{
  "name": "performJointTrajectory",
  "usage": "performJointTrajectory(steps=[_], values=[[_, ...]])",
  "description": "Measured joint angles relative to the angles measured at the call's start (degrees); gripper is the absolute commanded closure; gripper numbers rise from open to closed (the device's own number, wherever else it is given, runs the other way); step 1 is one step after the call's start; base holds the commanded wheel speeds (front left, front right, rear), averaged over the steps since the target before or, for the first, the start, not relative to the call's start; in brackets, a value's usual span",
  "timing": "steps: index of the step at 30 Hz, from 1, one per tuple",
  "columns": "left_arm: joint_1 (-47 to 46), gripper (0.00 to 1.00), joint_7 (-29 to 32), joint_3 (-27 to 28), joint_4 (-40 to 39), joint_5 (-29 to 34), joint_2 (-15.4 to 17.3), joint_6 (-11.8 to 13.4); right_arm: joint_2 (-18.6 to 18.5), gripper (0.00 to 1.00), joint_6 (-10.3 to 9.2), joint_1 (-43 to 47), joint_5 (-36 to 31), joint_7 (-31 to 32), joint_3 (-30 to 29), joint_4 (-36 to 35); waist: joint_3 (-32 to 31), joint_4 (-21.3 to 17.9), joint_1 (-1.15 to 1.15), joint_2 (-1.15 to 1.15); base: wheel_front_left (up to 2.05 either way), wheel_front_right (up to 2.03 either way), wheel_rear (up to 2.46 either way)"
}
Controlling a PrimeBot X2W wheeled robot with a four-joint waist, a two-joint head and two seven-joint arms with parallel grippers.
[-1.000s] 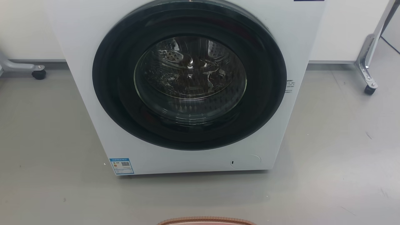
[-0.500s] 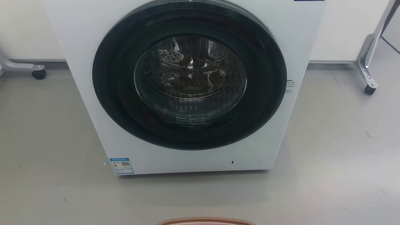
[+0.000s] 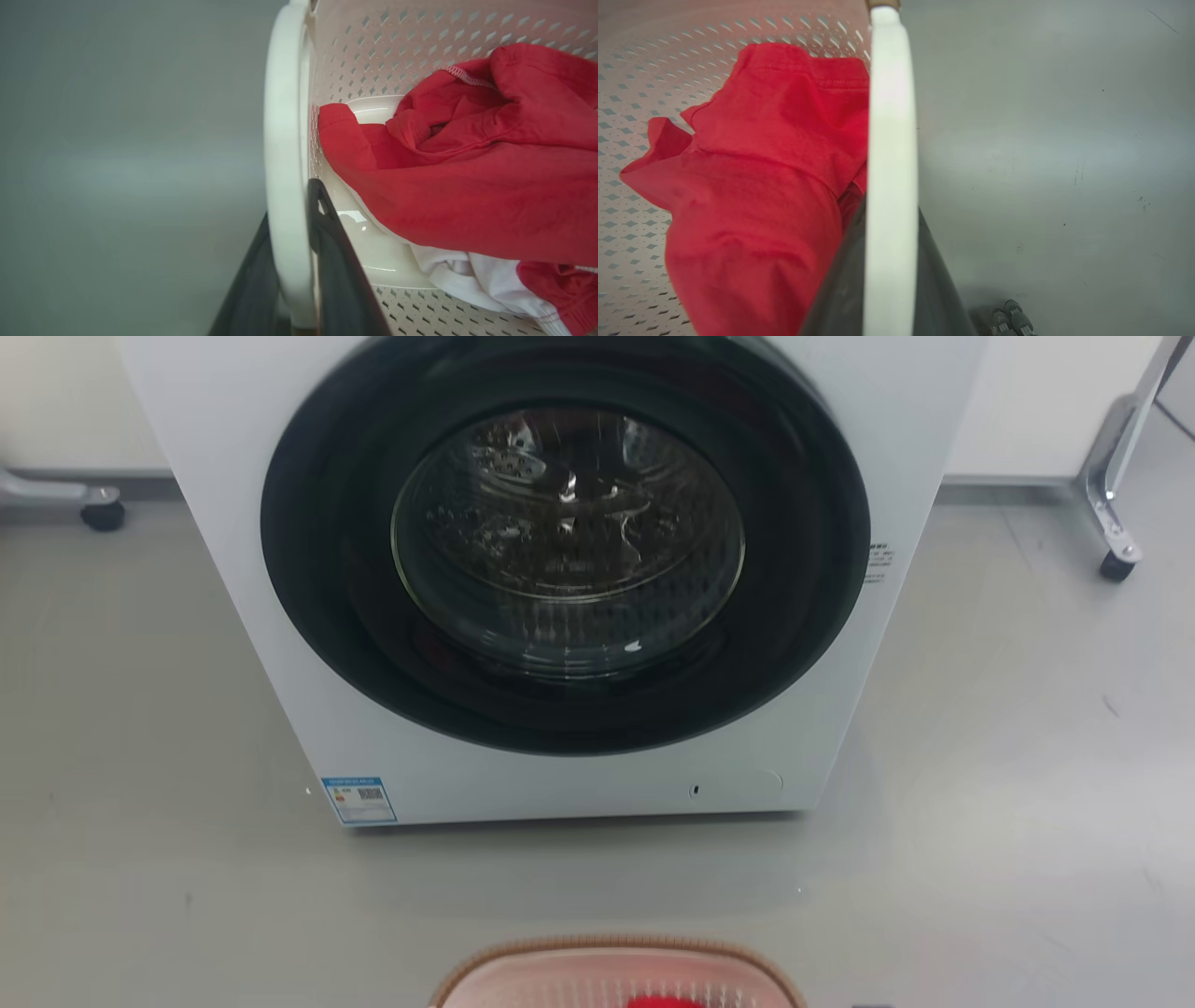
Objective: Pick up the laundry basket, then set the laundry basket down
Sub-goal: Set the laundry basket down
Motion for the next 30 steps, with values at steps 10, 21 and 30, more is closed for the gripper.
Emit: performJointTrajectory(steps=[10, 21, 30], values=[[-7.6, 1.00, -1.3, 1.0, -0.3, 0.0, 0.1, 0.0, 0.0, 1.00, 0.01, -8.4, 0.0, -1.5, -1.1, 1.3, 5.7, 0.2, 0.00, 0.00, 0.00, 0.00, 0.00], [-16.1, 1.00, -2.4, 2.1, -1.1, 0.2, 0.9, 0.5, 0.1, 1.00, 0.02, -18.3, -0.7, -3.3, -1.6, 2.6, 14.0, 0.7, 0.01, 0.01, 0.00, 0.00, 0.00], [-22.1, 1.00, -3.4, 2.8, -1.5, 0.5, 1.1, 0.5, 0.1, 1.00, 0.03, -25.1, -1.9, -4.5, -1.7, 4.2, 21.5, 0.8, 0.02, 0.01, 0.00, 0.00, 0.00]])
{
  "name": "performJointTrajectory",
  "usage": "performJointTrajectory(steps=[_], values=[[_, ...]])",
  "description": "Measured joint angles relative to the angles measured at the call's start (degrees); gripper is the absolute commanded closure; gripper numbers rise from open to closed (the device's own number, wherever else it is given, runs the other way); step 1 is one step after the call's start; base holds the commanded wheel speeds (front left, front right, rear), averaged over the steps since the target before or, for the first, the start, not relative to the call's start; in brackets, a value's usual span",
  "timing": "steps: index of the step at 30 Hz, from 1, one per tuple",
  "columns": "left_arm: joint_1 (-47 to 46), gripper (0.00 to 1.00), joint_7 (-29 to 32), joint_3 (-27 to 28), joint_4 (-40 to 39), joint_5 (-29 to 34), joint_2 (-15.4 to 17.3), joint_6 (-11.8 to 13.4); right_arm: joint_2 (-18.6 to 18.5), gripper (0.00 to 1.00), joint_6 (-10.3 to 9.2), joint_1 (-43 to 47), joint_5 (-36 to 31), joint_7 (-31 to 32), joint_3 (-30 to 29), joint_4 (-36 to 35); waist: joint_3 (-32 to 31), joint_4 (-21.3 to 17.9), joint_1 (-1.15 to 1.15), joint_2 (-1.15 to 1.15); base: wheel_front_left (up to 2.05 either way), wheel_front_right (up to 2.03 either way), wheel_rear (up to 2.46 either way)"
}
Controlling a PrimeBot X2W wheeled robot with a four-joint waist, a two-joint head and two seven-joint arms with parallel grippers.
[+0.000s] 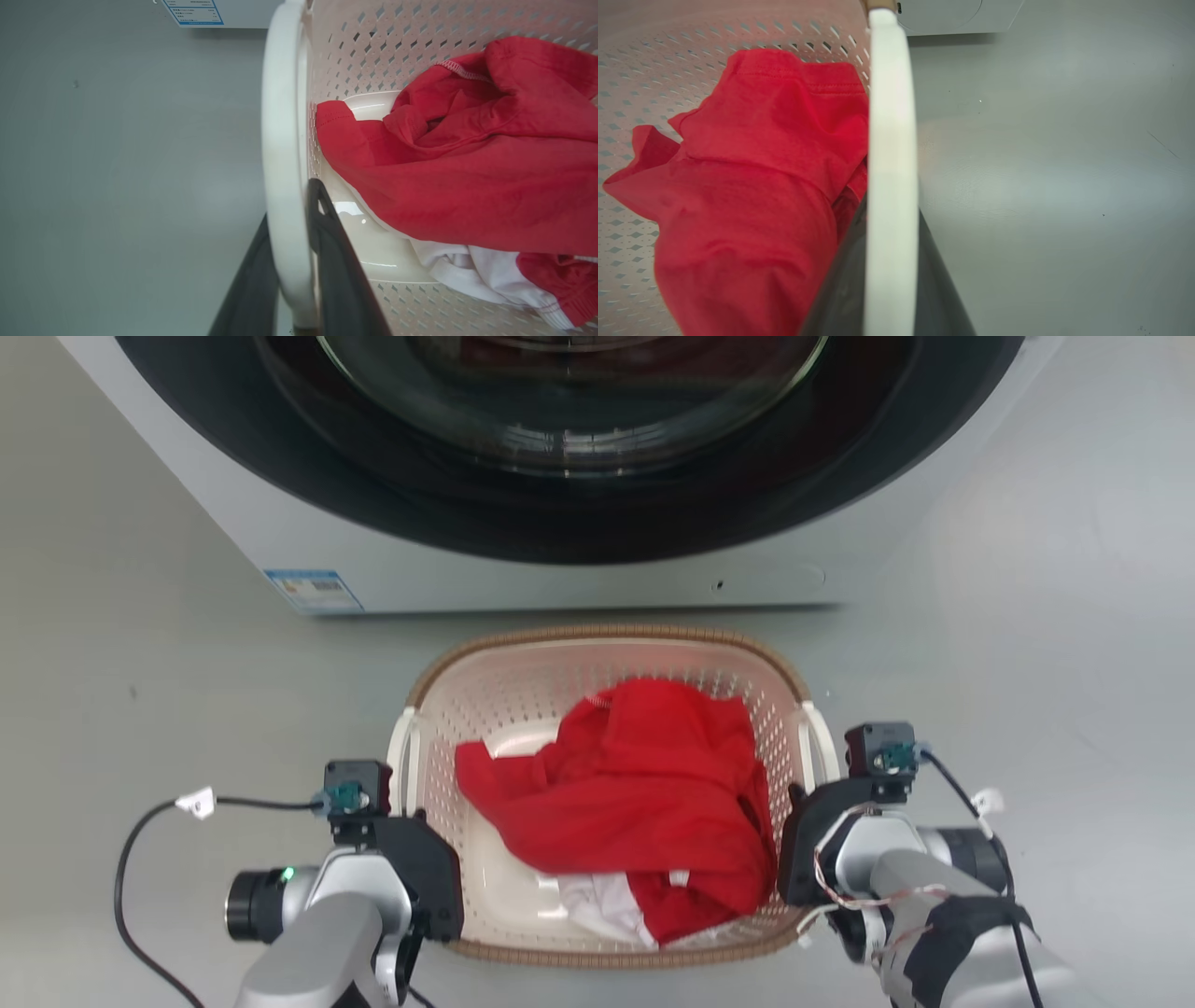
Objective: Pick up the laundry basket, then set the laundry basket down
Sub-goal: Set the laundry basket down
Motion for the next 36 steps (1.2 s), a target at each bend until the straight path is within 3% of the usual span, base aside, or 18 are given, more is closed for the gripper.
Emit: performJointTrajectory(steps=[15, 36], values=[[-9.5, 1.00, -2.2, 0.6, -0.4, 1.3, 1.2, 0.0, 0.1, 1.00, 0.02, -11.0, -2.3, -2.3, 0.0, 1.6, 12.8, 0.3, 0.00, 0.00, 0.00, 0.00, 0.00], [-17.8, 1.00, -5.0, 1.0, 0.2, 2.7, 1.5, 0.1, 0.0, 1.00, 0.02, -17.9, -3.2, -6.5, 0.0, 2.9, 26.5, 1.0, -0.01, 0.00, 0.00, 0.00, 0.00]])
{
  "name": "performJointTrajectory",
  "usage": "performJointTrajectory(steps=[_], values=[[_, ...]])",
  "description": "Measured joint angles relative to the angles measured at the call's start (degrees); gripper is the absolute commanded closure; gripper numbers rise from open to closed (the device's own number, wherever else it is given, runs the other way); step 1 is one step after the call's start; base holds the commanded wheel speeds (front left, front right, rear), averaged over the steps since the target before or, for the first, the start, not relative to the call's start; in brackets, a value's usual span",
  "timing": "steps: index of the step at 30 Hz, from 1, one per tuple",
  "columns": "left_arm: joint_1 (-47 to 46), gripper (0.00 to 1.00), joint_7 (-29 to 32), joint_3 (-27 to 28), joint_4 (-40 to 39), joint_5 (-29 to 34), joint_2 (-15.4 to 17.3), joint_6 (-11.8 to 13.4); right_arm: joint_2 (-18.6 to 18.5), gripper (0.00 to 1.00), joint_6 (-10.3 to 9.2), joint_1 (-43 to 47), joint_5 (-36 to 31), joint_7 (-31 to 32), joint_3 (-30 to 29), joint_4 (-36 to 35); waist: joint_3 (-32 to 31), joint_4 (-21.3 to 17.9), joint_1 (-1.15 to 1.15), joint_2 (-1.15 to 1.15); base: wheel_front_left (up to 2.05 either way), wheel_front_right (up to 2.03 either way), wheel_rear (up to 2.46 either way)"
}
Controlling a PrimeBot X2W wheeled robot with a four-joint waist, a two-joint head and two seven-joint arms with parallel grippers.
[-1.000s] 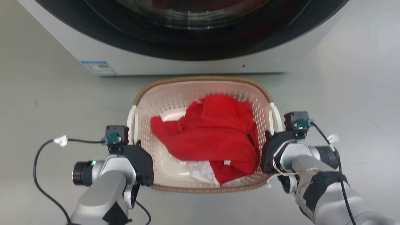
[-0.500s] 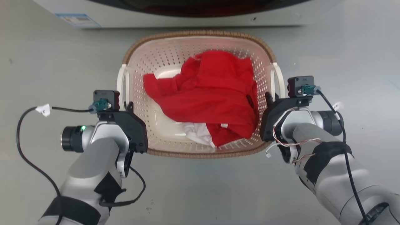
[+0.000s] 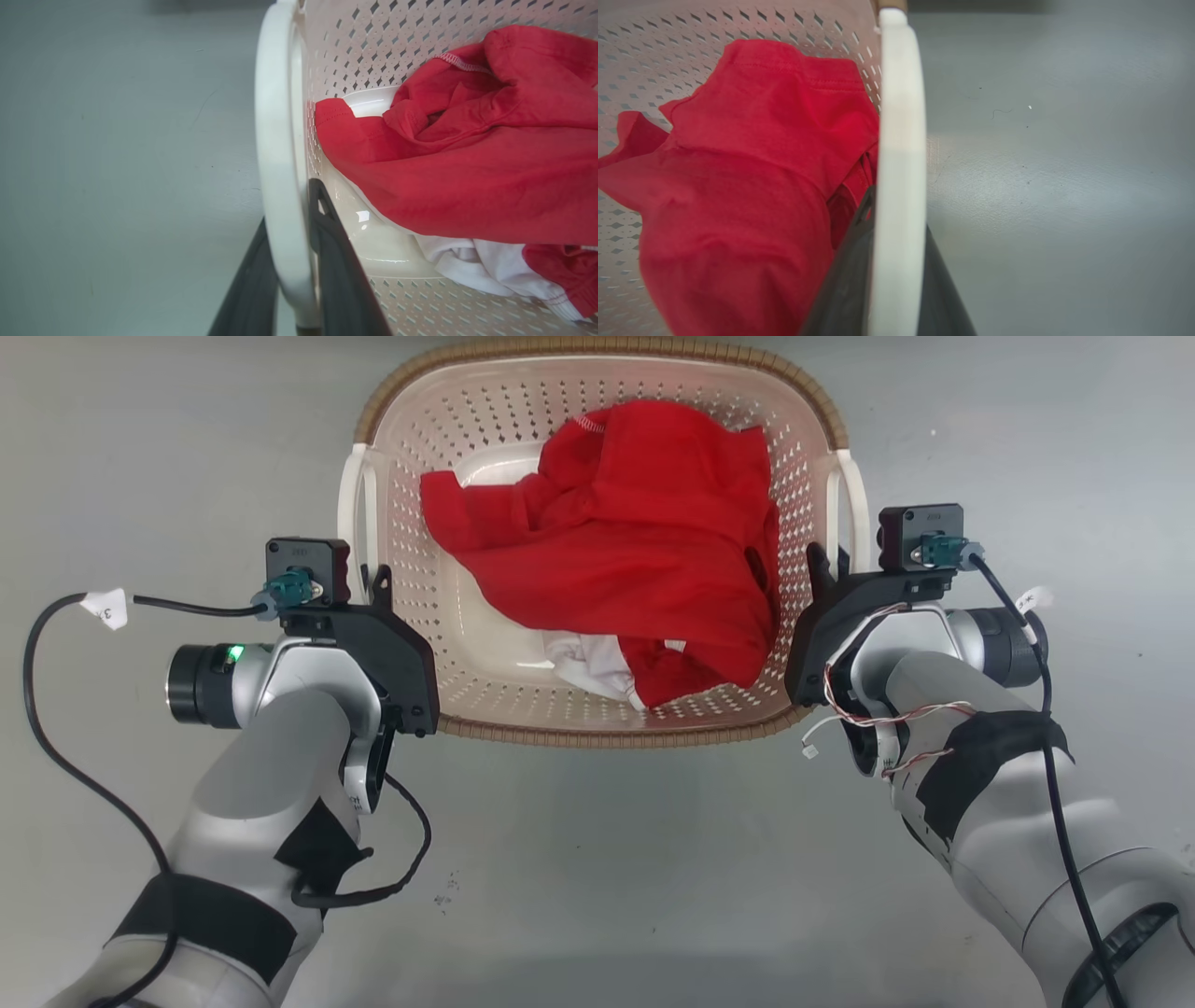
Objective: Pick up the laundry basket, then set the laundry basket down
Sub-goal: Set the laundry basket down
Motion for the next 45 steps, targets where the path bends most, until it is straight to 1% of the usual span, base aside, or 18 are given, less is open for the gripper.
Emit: performJointTrajectory(steps=[8, 25, 26, 27, 28, 29, 30, 31, 32, 33, 34, 35, 36, 37, 39, 40, 41, 45], values=[[-2.0, 1.00, -1.8, 0.0, 0.7, 0.9, -0.2, 0.0, 0.0, 1.00, 0.25, -2.1, -0.2, -1.6, 0.0, 0.9, 2.8, 0.6, 0.00, 0.00, 0.00, 0.00, 0.00], [-4.7, 1.00, -4.6, -0.3, 2.1, 1.9, -0.1, -0.1, 0.0, 1.00, 0.25, -3.9, -0.2, -4.4, 0.3, 0.4, 5.0, 0.8, -0.02, -0.02, 0.00, 0.00, 0.00], [-4.7, 1.00, -4.8, -0.3, 2.3, 1.9, -0.1, -0.1, 0.0, 0.93, 0.25, -3.9, -0.2, -4.5, 0.4, 0.4, 5.0, 0.8, -0.01, -0.02, 0.00, 0.00, 0.00], [-4.7, 1.00, -5.0, -0.4, 2.4, 1.9, -0.2, -0.1, 0.0, 0.93, 0.25, -3.9, -0.2, -4.6, 0.4, 0.4, 5.0, 0.8, -0.01, -0.02, 0.00, 0.00, 0.00], [-4.8, 1.00, -5.0, -0.4, 2.5, 1.9, -0.2, -0.1, 0.0, 0.78, 0.25, -3.9, -0.2, -4.6, 0.5, 0.4, 5.0, 0.8, -0.01, -0.01, 0.00, 0.00, 0.00], [-5.0, 1.00, -5.0, -0.4, 2.7, 1.9, -0.2, -0.1, -0.1, 0.60, 0.25, -3.9, -0.3, -4.6, 0.7, 0.5, 5.0, 0.8, -0.01, -0.02, 0.00, 0.00, 0.00], [-5.3, 1.00, -5.0, -0.4, 2.8, 1.9, -0.2, -0.1, -0.1, 0.49, 0.27, -3.8, -0.4, -4.6, 0.8, 0.5, 4.9, 0.8, -0.01, -0.01, 0.00, 0.00, 0.00], [-5.6, 1.00, -5.1, -0.4, 2.9, 2.0, -0.2, -0.1, -0.1, 0.17, 0.32, -3.8, -0.4, -4.6, 0.9, 0.5, 4.9, 0.8, -0.01, -0.01, 0.00, 0.00, 0.00], [-5.6, 0.98, -5.4, -0.5, 3.0, 2.0, -0.2, -0.1, 0.0, 0.00, 0.32, -3.7, -0.4, -4.6, 1.0, 0.6, 4.8, 0.8, -0.01, -0.01, 0.00, 0.00, 0.00], [-5.6, 0.65, -5.5, -0.7, 3.2, 2.1, -0.3, -0.1, 0.0, 0.00, 0.35, -3.6, -0.4, -4.8, 1.1, 0.6, 4.6, 0.8, -0.01, -0.01, 0.00, 0.00, 0.00], [-5.6, 0.55, -5.5, -0.8, 3.4, 2.1, -0.5, -0.1, 0.0, 0.00, 0.49, -3.5, -0.4, -5.0, 1.1, 0.6, 4.4, 0.8, -0.01, -0.01, 0.00, 0.00, 0.00], [-5.6, 0.52, -5.5, -0.9, 3.5, 2.1, -0.5, -0.1, 0.1, 0.00, 0.49, -3.4, -0.4, -5.1, 1.2, 0.6, 4.2, 0.8, -0.01, -0.01, 0.00, 0.00, 0.00], [-5.6, 0.44, -5.5, -0.9, 3.8, 2.1, -0.5, -0.1, 0.2, 0.00, 0.49, -3.4, -0.4, -5.1, 1.2, 0.7, 4.0, 0.8, -0.01, -0.01, 0.00, 0.00, 0.00], [-5.6, 0.21, -5.6, -0.9, 4.0, 2.1, -0.5, -0.1, 0.2, 0.00, 0.49, -3.4, -0.4, -5.2, 1.2, 0.7, 3.7, 0.8, -0.01, -0.01, 0.00, 0.00, 0.00], [-5.6, 0.12, -5.9, -0.9, 4.3, 2.1, -0.5, -0.1, 0.2, 0.00, 0.49, -3.4, -0.4, -5.4, 1.3, 0.7, 3.3, 0.8, -0.01, -0.01, 0.00, 0.00, 0.00], [-5.5, 0.03, -6.0, -0.9, 4.4, 2.1, -0.6, -0.1, 0.2, 0.00, 0.49, -3.4, -0.4, -5.5, 1.3, 0.7, 3.0, 0.8, -0.01, -0.01, 0.00, 0.00, 0.00], [-5.5, 0.00, -6.0, -0.9, 4.6, 2.1, -0.7, -0.1, 0.2, 0.00, 0.49, -3.4, -0.4, -5.5, 1.3, 0.7, 2.7, 0.8, -0.01, -0.02, 0.00, 0.00, 0.00], [-5.2, 0.00, -6.1, -0.8, 5.1, 2.1, -0.7, -0.1, 0.2, 0.00, 0.49, -3.4, -0.4, -5.6, 1.3, 1.0, 1.6, 0.8, -0.01, -0.01, 0.00, 0.00, 0.00]])
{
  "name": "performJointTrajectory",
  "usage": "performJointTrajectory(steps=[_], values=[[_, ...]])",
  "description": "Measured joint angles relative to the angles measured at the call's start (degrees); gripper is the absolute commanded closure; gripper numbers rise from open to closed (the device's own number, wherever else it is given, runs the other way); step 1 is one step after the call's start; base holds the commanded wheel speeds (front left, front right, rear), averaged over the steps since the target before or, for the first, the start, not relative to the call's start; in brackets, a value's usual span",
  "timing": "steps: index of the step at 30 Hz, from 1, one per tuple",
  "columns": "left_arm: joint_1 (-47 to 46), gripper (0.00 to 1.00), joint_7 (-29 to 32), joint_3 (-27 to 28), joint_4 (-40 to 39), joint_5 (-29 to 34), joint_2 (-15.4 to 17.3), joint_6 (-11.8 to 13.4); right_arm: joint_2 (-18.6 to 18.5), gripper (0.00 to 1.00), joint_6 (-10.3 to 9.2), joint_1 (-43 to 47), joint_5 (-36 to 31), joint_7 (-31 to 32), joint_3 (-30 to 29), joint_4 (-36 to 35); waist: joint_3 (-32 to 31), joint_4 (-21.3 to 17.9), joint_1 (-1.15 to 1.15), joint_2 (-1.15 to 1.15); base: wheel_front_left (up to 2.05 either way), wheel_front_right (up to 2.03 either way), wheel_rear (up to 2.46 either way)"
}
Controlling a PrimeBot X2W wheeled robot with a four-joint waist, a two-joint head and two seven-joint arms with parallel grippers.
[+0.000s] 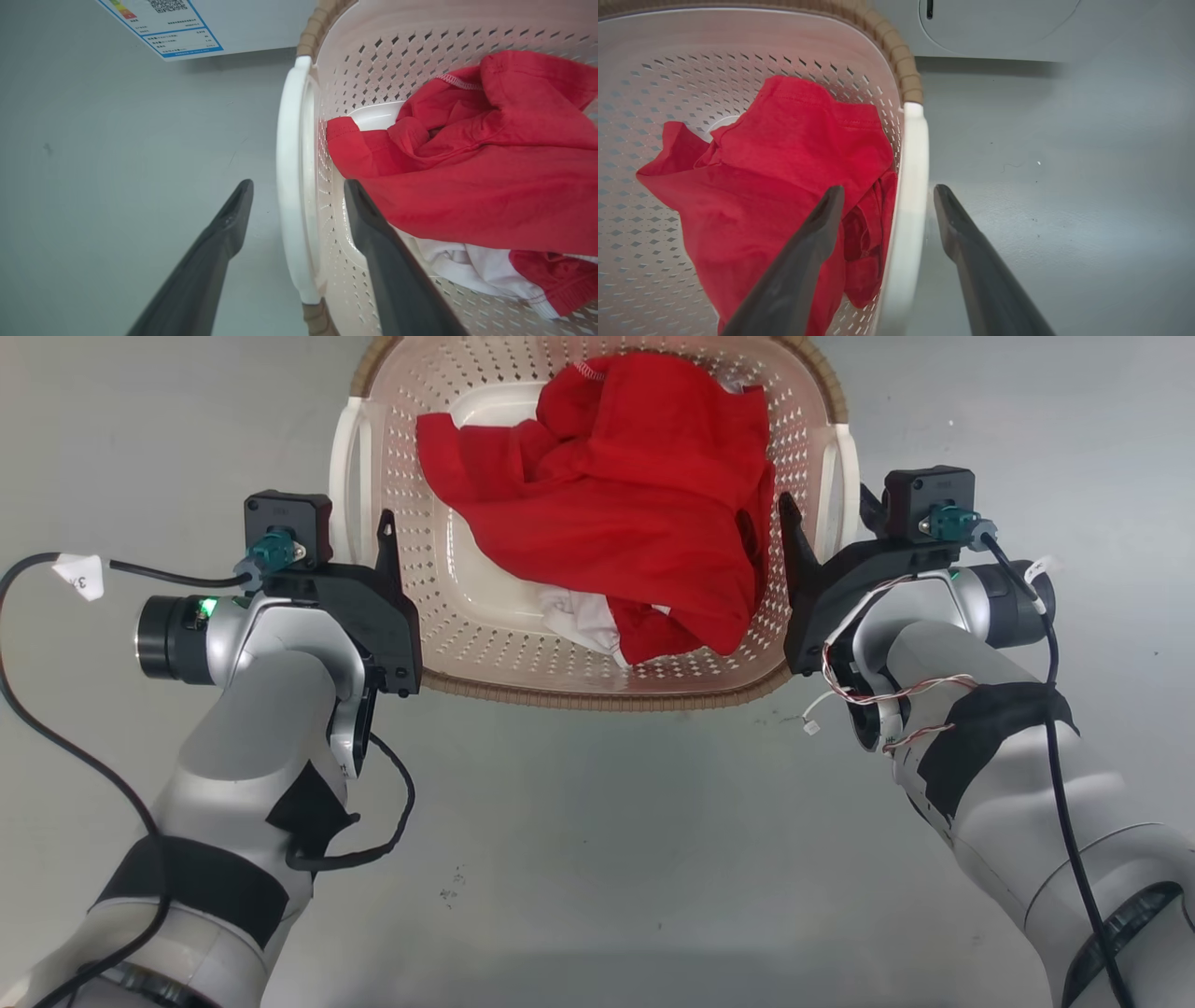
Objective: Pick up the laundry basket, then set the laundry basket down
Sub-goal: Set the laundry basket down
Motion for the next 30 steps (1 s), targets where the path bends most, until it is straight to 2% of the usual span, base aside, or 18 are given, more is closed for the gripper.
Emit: performJointTrajectory(steps=[11, 23, 30], values=[[2.4, 0.00, -2.5, 0.8, 0.0, -0.2, 0.0, -1.6, 0.0, 0.00, 0.11, 0.8, 0.0, -1.4, -0.1, 1.5, -4.5, -0.1, 0.00, 0.00, 0.00, 0.00, 0.00], [7.9, 0.00, -3.5, 2.9, -2.4, -1.0, -0.1, -2.9, -0.1, 0.00, 2.61, 4.5, 0.2, -2.5, -1.8, 2.0, -12.6, -0.2, 0.01, 0.00, 0.00, 0.00, 0.00], [12.0, 0.00, -3.5, 4.7, -7.0, -0.8, 0.1, -2.6, -0.1, 0.00, 3.54, 7.3, 0.3, -2.5, -3.8, 0.2, -17.4, -0.1, 0.00, 0.00, 0.00, 0.00, 0.00]])
